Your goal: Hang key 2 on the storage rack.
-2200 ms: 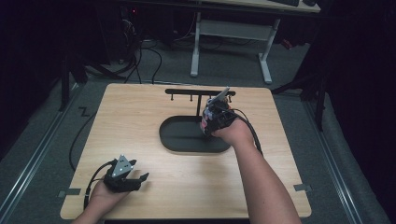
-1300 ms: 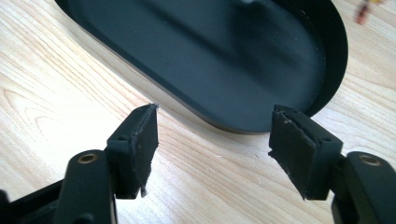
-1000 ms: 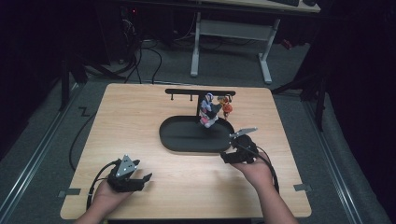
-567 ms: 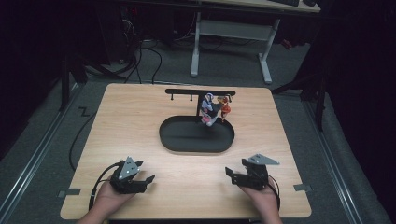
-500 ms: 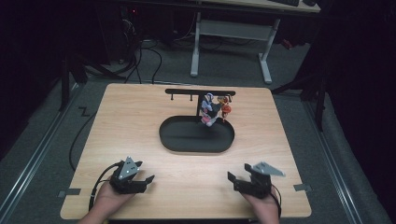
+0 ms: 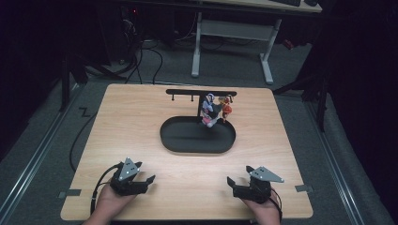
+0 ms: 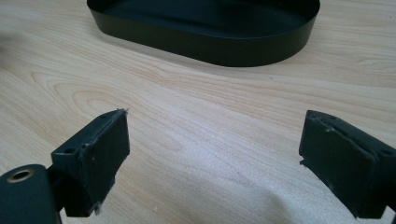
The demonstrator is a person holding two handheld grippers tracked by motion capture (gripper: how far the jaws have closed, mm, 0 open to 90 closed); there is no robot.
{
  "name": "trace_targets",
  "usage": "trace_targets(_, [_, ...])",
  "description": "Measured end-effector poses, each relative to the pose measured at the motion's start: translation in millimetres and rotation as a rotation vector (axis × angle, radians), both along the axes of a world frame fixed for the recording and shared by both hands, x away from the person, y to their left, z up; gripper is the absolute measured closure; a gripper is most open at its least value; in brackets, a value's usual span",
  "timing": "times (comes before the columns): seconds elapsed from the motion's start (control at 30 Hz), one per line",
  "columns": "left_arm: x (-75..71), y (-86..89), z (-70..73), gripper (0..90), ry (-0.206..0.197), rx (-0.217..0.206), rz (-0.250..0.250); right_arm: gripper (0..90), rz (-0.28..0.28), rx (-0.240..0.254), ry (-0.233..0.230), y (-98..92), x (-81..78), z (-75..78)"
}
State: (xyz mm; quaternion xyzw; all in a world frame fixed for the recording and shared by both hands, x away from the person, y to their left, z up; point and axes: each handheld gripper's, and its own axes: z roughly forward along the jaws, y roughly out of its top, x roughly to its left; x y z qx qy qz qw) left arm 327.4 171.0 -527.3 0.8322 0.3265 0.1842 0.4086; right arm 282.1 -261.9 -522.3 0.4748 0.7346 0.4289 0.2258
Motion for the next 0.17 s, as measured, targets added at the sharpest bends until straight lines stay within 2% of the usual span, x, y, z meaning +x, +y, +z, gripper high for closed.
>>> trace_targets(0.1, [-1.3,3.6,2.4,26.0,-0.01,0.01,-0.006,9.5,-0.003,-0.007,0.005,3.9,0.9,-0.1])
trace_targets(0.17, [-4.4,9.6,6.0,25.7,-0.022,0.002,-0.001,9.5,-0.003,-0.025,0.002,6.8,2.2,0.1])
